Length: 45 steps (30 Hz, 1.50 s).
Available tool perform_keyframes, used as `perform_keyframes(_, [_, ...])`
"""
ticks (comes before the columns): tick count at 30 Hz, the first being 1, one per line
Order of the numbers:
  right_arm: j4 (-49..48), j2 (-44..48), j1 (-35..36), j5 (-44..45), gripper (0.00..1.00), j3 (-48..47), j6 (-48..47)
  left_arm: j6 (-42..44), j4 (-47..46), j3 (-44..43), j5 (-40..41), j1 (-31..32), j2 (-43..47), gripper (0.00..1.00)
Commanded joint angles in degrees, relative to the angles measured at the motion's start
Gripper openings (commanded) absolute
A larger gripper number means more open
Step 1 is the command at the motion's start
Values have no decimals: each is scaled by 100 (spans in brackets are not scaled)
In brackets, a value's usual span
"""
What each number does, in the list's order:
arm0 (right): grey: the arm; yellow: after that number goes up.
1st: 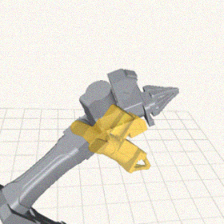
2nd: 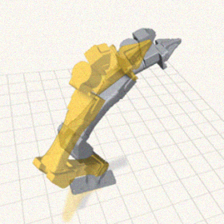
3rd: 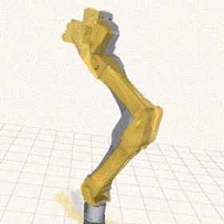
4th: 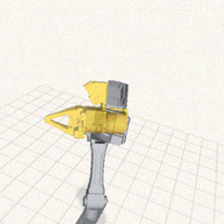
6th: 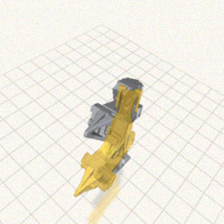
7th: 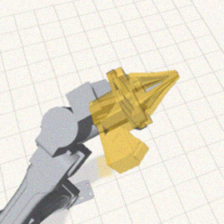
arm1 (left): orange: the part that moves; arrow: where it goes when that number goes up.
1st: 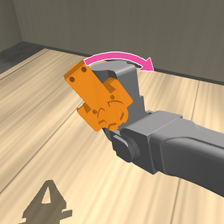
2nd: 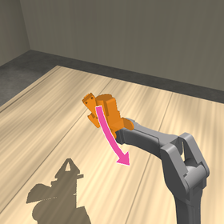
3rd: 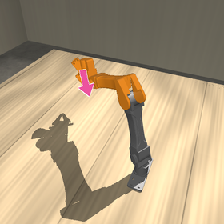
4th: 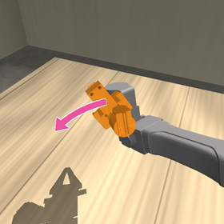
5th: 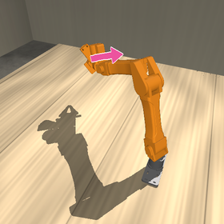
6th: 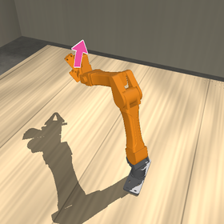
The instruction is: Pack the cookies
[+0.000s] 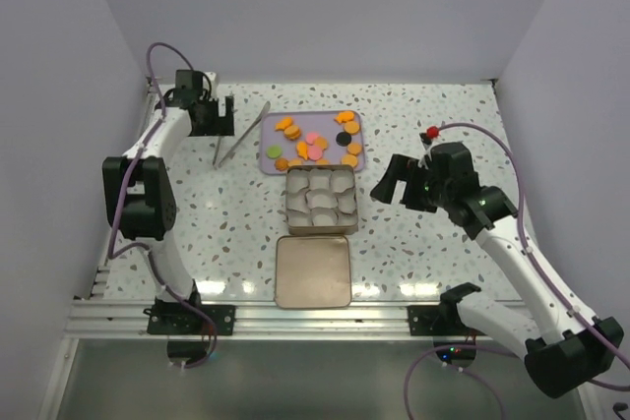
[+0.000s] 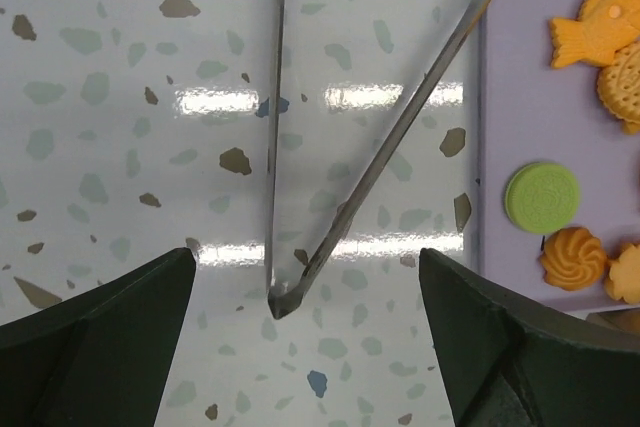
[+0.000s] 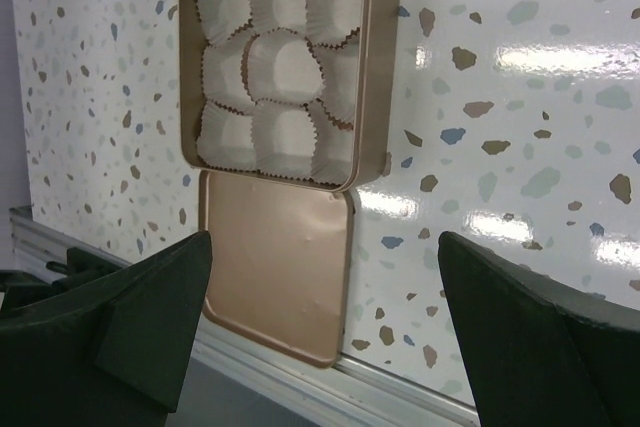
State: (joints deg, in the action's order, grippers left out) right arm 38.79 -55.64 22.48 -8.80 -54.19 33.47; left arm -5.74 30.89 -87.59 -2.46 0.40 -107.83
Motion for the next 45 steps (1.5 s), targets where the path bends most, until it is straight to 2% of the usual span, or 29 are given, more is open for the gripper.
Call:
perform_keyframes(1, [76,325,-16,-228,99,-56,28,477,-40,-495,-255,21,-439,100])
perform_keyframes(6, [305,203,-16,-61,99,-162,-131,538,30,-732,-203,100,-967,100])
perform_keyframes(16, [147,-377,-24,-122,99,-267,-183,547,241,-1225,96,302,-1749,100])
perform_keyframes(24, [-29,-668,-42,-175,99,-302,-175,416,637,-1480,896,373,-2102,97])
perform_keyframes(26, [-55,-694,-33,-184,99,-293,-148,398,646,-1506,818,355,-2145,93])
perform_keyframes(27, [-81,-703,-33,-184,99,-285,-148,381,672,-1524,730,329,-2172,83])
perform_keyframes(30, [-125,-712,-33,-175,99,-285,-122,258,751,-1638,493,320,-2260,69])
perform_keyframes(33, [-152,-686,-33,-157,99,-276,-78,135,830,-1717,299,320,-2304,60])
perform_keyframes(36, [-213,-677,-33,-201,99,-241,-8,-76,900,-1717,272,303,-2225,57])
perform_keyframes(45, [-468,-887,-33,-508,99,-486,124,-639,892,-1639,97,276,-1207,51])
